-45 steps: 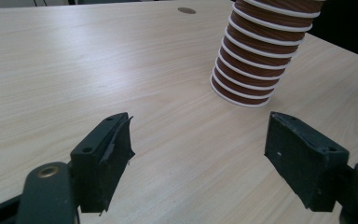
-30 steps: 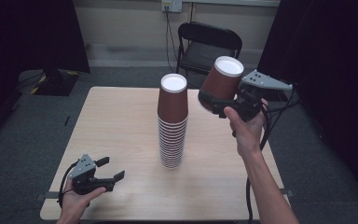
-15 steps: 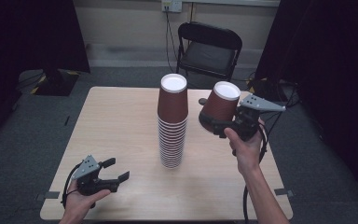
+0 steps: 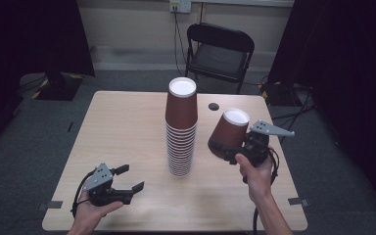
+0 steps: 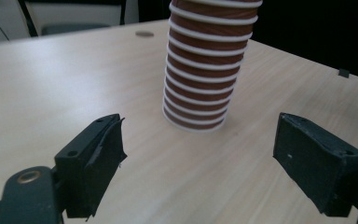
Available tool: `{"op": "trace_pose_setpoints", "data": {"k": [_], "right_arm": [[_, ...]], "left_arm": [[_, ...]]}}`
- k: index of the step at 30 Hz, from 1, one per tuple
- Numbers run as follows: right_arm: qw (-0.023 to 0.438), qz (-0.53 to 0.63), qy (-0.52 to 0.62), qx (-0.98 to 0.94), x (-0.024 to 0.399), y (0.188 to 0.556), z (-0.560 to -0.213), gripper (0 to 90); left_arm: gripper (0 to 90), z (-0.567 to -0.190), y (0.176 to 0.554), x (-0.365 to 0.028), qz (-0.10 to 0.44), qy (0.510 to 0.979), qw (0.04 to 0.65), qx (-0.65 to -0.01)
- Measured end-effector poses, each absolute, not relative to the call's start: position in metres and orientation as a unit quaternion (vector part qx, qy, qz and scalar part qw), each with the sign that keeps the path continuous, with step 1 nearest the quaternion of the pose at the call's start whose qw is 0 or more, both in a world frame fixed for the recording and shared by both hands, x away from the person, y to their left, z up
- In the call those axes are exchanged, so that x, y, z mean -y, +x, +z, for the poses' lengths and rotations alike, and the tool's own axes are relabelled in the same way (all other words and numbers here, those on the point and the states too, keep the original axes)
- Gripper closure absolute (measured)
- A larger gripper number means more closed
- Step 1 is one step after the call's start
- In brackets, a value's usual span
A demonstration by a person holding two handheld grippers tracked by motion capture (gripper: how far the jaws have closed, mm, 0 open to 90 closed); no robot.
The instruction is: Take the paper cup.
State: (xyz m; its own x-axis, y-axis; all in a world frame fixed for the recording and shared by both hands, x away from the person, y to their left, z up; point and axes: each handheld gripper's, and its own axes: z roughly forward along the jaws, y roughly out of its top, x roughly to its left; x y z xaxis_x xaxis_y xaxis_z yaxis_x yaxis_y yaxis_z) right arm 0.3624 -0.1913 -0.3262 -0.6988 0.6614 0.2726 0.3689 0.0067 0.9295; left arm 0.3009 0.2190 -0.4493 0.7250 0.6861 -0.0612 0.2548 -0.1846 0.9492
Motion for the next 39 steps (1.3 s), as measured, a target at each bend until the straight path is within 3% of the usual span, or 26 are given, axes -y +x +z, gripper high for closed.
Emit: {"op": "trace_pose_setpoints", "data": {"k": [12, 15, 18, 24, 36, 39], "right_arm": [[0.058, 0.606, 0.393, -0.689, 0.183, 0.351, -0.367, 12.8], [0.038, 0.609, 0.405, -0.681, 0.182, 0.349, -0.376, 12.8], [0.028, 0.606, 0.411, -0.681, 0.181, 0.347, -0.383, 12.8], [-0.008, 0.619, 0.416, -0.666, 0.180, 0.341, -0.393, 12.8], [-0.036, 0.625, 0.411, -0.663, 0.167, 0.331, -0.399, 13.0], [-0.025, 0.622, 0.406, -0.668, 0.164, 0.327, -0.395, 12.9]], "left_arm": [[16.1, -0.437, 0.301, -0.205, 0.169, 0.743, 0.581, -0.285], [18.4, -0.435, 0.303, -0.200, 0.158, 0.729, 0.599, -0.291], [32.6, -0.431, 0.301, -0.190, 0.150, 0.721, 0.616, -0.280], [31.4, -0.426, 0.304, -0.167, 0.150, 0.730, 0.617, -0.255], [34.0, -0.424, 0.310, -0.123, 0.162, 0.715, 0.653, -0.192], [36.3, -0.423, 0.310, -0.118, 0.170, 0.721, 0.647, -0.179]]}}
